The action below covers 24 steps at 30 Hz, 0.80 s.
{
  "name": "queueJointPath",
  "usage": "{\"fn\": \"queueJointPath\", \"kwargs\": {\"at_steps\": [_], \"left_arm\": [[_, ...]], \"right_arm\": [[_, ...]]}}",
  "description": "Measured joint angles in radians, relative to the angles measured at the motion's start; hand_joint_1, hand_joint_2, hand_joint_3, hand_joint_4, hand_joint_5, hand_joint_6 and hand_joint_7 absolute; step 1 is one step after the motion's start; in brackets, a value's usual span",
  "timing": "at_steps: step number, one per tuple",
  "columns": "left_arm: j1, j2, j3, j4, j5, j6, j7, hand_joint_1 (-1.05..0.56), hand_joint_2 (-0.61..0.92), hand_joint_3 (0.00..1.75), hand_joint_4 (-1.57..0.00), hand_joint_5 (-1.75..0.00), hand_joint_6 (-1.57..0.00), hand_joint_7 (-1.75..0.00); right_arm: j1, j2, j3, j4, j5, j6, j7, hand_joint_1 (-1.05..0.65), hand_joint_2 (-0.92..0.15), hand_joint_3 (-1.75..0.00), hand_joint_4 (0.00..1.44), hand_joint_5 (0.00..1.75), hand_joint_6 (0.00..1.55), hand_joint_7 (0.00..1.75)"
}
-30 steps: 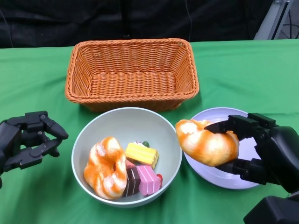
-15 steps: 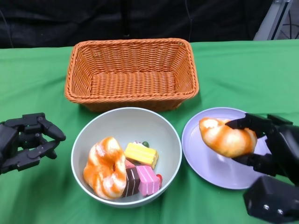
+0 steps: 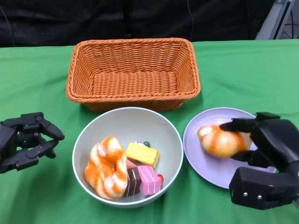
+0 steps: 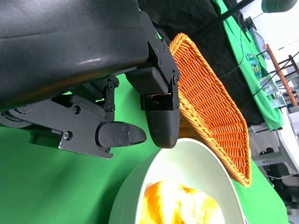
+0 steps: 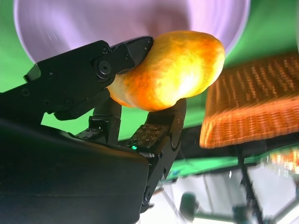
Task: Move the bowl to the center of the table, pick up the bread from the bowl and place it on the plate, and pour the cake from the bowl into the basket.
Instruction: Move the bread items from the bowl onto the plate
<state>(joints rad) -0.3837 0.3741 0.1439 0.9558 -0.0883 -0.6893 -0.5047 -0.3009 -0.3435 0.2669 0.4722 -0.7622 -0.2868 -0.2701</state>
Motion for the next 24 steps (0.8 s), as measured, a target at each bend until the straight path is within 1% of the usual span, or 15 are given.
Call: {"fn": "queueJointPath", "kwargs": {"at_steps": [4,6,8,9,11,12,13,14,15,18,21,24], "left_arm": [[0.000,0.000,0.000,0.000,0.000,-0.001,0.000,-0.10,0.92,0.34,-0.74,-1.33,-0.79,-1.08],[0.000,0.000,0.000,0.000,0.001,-0.003,0.000,-0.10,0.92,0.34,-0.73,-1.32,-0.79,-1.08],[0.000,0.000,0.000,0.000,0.001,-0.004,0.000,-0.11,0.92,0.34,-0.73,-1.32,-0.79,-1.08],[0.000,0.000,0.000,0.000,0.001,-0.005,0.000,-0.11,0.92,0.34,-0.72,-1.32,-0.79,-1.08],[0.000,0.001,0.000,0.000,0.001,-0.010,0.000,-0.11,0.92,0.34,-0.73,-1.32,-0.78,-1.08],[0.000,0.001,0.000,0.000,0.002,-0.012,0.000,-0.10,0.92,0.34,-0.73,-1.32,-0.78,-1.08],[0.000,0.002,0.000,0.000,0.002,-0.014,0.000,-0.10,0.92,0.34,-0.73,-1.31,-0.78,-1.08],[0.000,0.003,0.000,0.000,0.003,-0.016,0.000,-0.11,0.92,0.34,-0.73,-1.31,-0.78,-1.07],[0.000,0.004,-0.001,0.000,0.003,-0.017,0.000,-0.11,0.92,0.34,-0.73,-1.31,-0.79,-1.07],[0.000,0.004,-0.001,0.001,0.003,-0.017,0.000,-0.10,0.92,0.34,-0.74,-1.31,-0.79,-1.07],[0.000,0.004,-0.001,0.002,0.003,-0.019,0.000,-0.09,0.92,0.34,-0.75,-1.31,-0.79,-1.07],[0.000,0.004,-0.001,0.001,0.003,-0.022,0.000,-0.09,0.92,0.34,-0.75,-1.31,-0.79,-1.07]], "right_arm": [[-0.033,-0.018,0.065,0.023,-0.044,0.023,0.044,-0.16,-0.88,-0.01,0.72,1.19,1.07,0.12],[-0.044,-0.021,0.086,0.017,-0.058,0.053,0.082,-0.18,-0.89,0.00,0.71,1.11,1.03,0.06],[-0.044,-0.024,0.098,-0.025,-0.063,0.111,0.169,-0.18,-0.89,0.00,0.68,1.03,0.97,0.02],[-0.043,-0.026,0.099,-0.061,-0.062,0.145,0.222,-0.18,-0.89,0.00,0.66,0.95,0.89,0.01],[-0.040,-0.033,0.100,-0.131,-0.059,0.208,0.326,-0.17,-0.89,0.00,0.65,0.88,0.83,0.00],[-0.038,-0.038,0.102,-0.165,-0.058,0.239,0.380,-0.18,-0.89,0.00,0.62,0.76,0.73,0.00],[-0.034,-0.045,0.105,-0.205,-0.058,0.272,0.442,-0.21,-0.89,0.00,0.60,0.56,0.62,0.00],[-0.031,-0.055,0.111,-0.242,-0.059,0.299,0.499,-0.24,-0.89,0.00,0.57,0.44,0.57,0.00],[-0.027,-0.064,0.117,-0.282,-0.062,0.329,0.559,-0.28,-0.89,0.00,0.50,0.29,0.49,0.00],[-0.016,-0.085,0.140,-0.375,-0.082,0.404,0.686,-0.36,-0.89,0.00,0.41,0.12,0.37,0.00],[-0.015,-0.105,0.157,-0.435,-0.110,0.451,0.782,-0.45,-0.88,0.00,0.38,0.07,0.29,0.00],[-0.015,-0.120,0.171,-0.493,-0.123,0.485,0.858,-0.51,-0.88,0.00,0.38,0.06,0.27,0.00]]}}
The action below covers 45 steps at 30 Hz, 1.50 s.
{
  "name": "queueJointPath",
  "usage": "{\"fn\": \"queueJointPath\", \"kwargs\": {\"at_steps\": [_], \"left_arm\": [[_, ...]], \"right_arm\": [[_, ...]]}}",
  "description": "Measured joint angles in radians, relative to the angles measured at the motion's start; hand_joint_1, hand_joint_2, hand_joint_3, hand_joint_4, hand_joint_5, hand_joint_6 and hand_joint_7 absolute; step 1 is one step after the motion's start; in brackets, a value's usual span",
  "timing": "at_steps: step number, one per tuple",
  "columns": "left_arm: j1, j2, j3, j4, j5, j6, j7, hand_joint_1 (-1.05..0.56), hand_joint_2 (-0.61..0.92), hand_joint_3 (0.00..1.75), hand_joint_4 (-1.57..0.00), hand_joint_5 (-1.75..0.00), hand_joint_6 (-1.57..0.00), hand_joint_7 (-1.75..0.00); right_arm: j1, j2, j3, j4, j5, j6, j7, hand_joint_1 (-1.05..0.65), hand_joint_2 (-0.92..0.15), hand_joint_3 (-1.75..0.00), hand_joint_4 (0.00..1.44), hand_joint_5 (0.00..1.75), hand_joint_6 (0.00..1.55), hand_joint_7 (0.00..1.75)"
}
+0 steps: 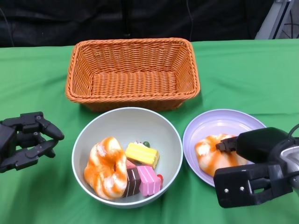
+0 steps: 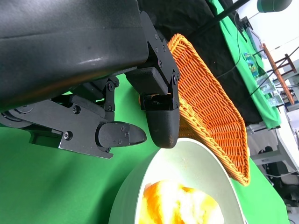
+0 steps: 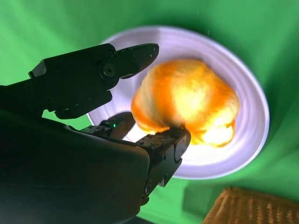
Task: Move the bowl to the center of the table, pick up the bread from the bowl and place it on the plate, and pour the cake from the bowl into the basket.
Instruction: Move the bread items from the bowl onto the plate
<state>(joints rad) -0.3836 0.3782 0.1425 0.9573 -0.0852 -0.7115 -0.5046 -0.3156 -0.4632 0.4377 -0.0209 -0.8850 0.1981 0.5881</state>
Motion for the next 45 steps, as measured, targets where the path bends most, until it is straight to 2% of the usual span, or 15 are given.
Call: {"fn": "queueJointPath", "kwargs": {"at_steps": [4,7,13,20,24,27,31,40,45], "left_arm": [[0.000,0.000,-0.005,0.000,0.006,-0.005,0.000,-0.10,0.92,0.34,-0.75,-1.32,-0.79,-1.07],[0.000,0.001,-0.008,0.000,0.009,-0.007,0.001,-0.09,0.92,0.34,-0.75,-1.31,-0.79,-1.07],[0.000,0.003,-0.013,0.000,0.020,-0.011,0.010,-0.09,0.92,0.34,-0.75,-1.29,-0.79,-1.06],[0.000,0.003,-0.015,0.000,0.025,-0.016,0.014,-0.09,0.92,0.35,-0.78,-1.30,-0.80,-1.06],[0.000,0.003,-0.015,0.000,0.026,-0.016,0.014,-0.08,0.92,0.34,-0.78,-1.29,-0.79,-1.06],[0.000,0.003,-0.016,0.000,0.028,-0.016,0.014,-0.08,0.92,0.35,-0.78,-1.29,-0.80,-1.06],[0.000,0.002,-0.018,0.000,0.033,-0.017,0.015,-0.09,0.92,0.35,-0.78,-1.29,-0.80,-1.07],[0.000,-0.004,-0.019,-0.001,0.036,-0.016,0.021,-0.10,0.92,0.34,-0.78,-1.30,-0.79,-1.08],[0.002,-0.005,-0.019,-0.007,0.039,-0.015,0.037,-0.11,0.92,0.34,-0.78,-1.31,-0.79,-1.09]], "right_arm": [[0.009,-0.018,-0.011,-0.113,0.007,0.032,0.073,-0.62,-0.88,0.00,0.41,0.05,0.26,0.01],[0.026,-0.019,-0.052,-0.191,0.032,0.037,0.070,-0.63,-0.88,0.00,0.42,0.05,0.29,0.02],[0.100,0.005,-0.126,-0.282,0.055,0.052,-0.053,-0.60,-0.89,-0.01,0.48,0.05,0.34,0.02],[0.147,0.026,-0.173,-0.396,0.077,0.072,-0.079,-0.55,-0.89,0.00,0.56,0.06,0.40,0.03],[0.194,0.069,-0.196,-0.441,0.167,0.002,-0.154,-0.49,-0.86,0.00,0.66,0.09,0.46,0.04],[0.215,0.088,-0.195,-0.431,0.251,-0.125,-0.225,-0.51,-0.86,-0.01,0.69,0.09,0.49,0.04],[0.211,0.116,-0.175,-0.381,0.305,-0.227,-0.271,-0.57,-0.88,-0.01,0.76,0.09,0.54,0.04],[0.133,0.194,-0.105,-0.236,0.353,-0.363,-0.316,-0.59,-0.88,0.00,0.77,0.06,0.56,0.02],[0.082,0.231,-0.061,-0.150,0.346,-0.380,-0.326,-0.59,-0.87,0.00,0.87,0.10,0.56,0.01]]}}
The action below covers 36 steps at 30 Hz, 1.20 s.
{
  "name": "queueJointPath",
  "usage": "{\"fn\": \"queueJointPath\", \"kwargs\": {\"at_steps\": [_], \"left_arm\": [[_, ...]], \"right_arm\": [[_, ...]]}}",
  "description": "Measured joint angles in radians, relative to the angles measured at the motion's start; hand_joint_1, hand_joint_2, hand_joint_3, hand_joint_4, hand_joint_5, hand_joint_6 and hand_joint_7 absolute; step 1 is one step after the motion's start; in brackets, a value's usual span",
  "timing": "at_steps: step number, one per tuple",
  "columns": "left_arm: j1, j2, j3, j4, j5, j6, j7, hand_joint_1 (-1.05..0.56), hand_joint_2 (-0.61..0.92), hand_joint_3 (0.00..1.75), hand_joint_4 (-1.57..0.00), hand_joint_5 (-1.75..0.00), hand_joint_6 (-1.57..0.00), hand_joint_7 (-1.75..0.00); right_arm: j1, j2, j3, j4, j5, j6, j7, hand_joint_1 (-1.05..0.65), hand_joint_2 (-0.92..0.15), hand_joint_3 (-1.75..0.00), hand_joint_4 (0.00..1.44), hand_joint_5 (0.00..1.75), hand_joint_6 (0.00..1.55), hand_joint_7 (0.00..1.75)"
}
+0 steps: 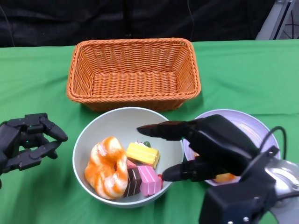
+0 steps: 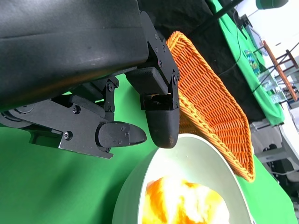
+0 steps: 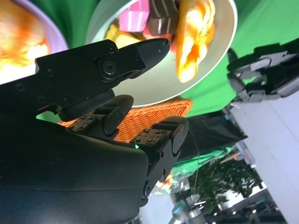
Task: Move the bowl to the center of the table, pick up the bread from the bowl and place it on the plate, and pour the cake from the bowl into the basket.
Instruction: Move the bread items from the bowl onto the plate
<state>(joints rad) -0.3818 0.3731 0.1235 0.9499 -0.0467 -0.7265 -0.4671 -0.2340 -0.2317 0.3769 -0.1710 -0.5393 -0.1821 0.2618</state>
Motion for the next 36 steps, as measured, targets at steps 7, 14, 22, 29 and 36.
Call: {"fn": "queueJointPath", "kwargs": {"at_steps": [7,14,22,29,36], "left_arm": [[0.001,-0.001,0.001,-0.004,-0.001,-0.001,0.000,-0.10,0.92,0.34,-0.76,-1.33,-0.78,-1.09],[0.001,-0.001,0.001,-0.004,-0.001,-0.001,0.000,-0.10,0.92,0.34,-0.75,-1.33,-0.78,-1.08],[0.001,-0.001,0.004,-0.009,-0.001,-0.001,0.005,-0.12,0.92,0.33,-0.75,-1.33,-0.78,-1.08],[0.000,-0.002,0.026,-0.017,-0.001,-0.001,0.055,-0.10,0.92,0.36,-0.80,-1.31,-0.80,-1.05],[0.000,-0.002,0.037,-0.017,-0.012,0.000,0.058,-0.10,0.92,0.34,-0.83,-1.30,-0.82,-1.02]], "right_arm": [[-0.040,0.049,0.040,0.089,-0.013,0.006,-0.003,-0.58,-0.87,0.00,0.78,0.04,0.49,0.00],[-0.042,0.050,0.040,0.090,-0.013,0.006,-0.003,-0.58,-0.87,0.00,0.78,0.03,0.49,0.00],[-0.062,0.070,0.059,0.142,-0.015,0.011,-0.005,-0.58,-0.88,0.00,0.72,0.00,0.46,0.00],[-0.209,0.146,0.108,0.395,-0.012,0.022,0.006,-0.60,-0.90,-0.01,0.59,0.00,0.39,0.00],[-0.263,0.173,0.127,0.498,-0.010,-0.008,-0.001,-0.61,-0.91,0.00,0.57,0.00,0.39,0.00]]}}
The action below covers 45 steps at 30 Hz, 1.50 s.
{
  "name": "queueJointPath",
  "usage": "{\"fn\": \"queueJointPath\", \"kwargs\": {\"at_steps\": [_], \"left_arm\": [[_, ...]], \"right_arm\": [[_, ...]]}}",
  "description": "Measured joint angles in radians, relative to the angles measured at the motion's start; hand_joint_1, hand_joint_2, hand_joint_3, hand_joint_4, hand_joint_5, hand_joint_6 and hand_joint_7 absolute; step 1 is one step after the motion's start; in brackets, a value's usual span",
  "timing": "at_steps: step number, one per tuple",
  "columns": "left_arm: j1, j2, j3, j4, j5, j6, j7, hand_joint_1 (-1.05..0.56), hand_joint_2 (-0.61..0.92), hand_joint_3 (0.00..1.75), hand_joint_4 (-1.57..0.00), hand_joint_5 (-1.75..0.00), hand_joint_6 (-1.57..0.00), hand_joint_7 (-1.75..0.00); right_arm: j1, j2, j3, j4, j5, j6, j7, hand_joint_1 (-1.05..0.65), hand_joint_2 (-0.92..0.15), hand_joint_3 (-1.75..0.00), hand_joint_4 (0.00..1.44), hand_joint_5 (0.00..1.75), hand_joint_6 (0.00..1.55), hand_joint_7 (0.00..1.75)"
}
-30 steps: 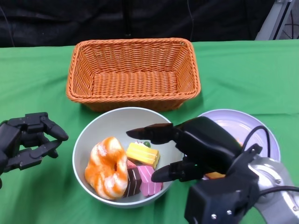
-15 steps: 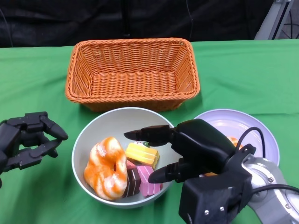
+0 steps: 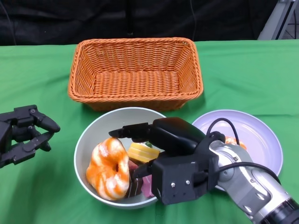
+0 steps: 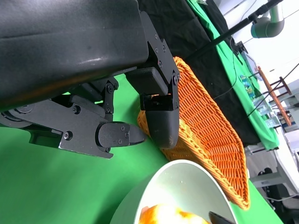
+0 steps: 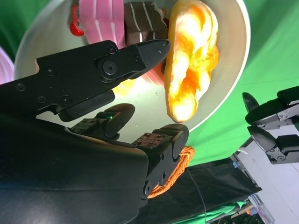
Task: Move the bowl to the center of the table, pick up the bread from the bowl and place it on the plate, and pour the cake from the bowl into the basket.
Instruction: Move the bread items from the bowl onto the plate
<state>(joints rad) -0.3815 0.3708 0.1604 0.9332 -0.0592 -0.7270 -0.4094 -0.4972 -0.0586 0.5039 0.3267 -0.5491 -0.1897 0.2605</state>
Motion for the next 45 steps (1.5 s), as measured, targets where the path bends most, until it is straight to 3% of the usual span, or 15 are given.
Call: {"fn": "queueJointPath", "kwargs": {"at_steps": [19,31,45], "left_arm": [[0.000,0.000,0.001,0.004,0.009,0.018,0.045,-0.13,0.92,0.33,-0.84,-1.32,-0.82,-0.99],[-0.004,0.000,0.000,0.025,0.012,0.018,0.052,-0.11,0.92,0.33,-0.83,-1.33,-0.84,-1.03],[-0.009,0.000,-0.001,0.030,0.015,0.018,0.053,-0.11,0.92,0.32,-0.84,-1.33,-0.84,-1.00]], "right_arm": [[-0.082,0.027,0.021,0.196,0.004,-0.082,-0.031,-0.64,-0.91,-0.02,0.55,0.01,0.34,0.00],[-0.081,0.032,0.017,0.206,0.005,-0.122,-0.088,-0.61,-0.90,0.00,0.56,0.01,0.33,0.00],[-0.051,0.024,0.016,0.147,0.009,-0.120,-0.077,-0.61,-0.92,0.00,0.54,0.00,0.32,0.00]]}}
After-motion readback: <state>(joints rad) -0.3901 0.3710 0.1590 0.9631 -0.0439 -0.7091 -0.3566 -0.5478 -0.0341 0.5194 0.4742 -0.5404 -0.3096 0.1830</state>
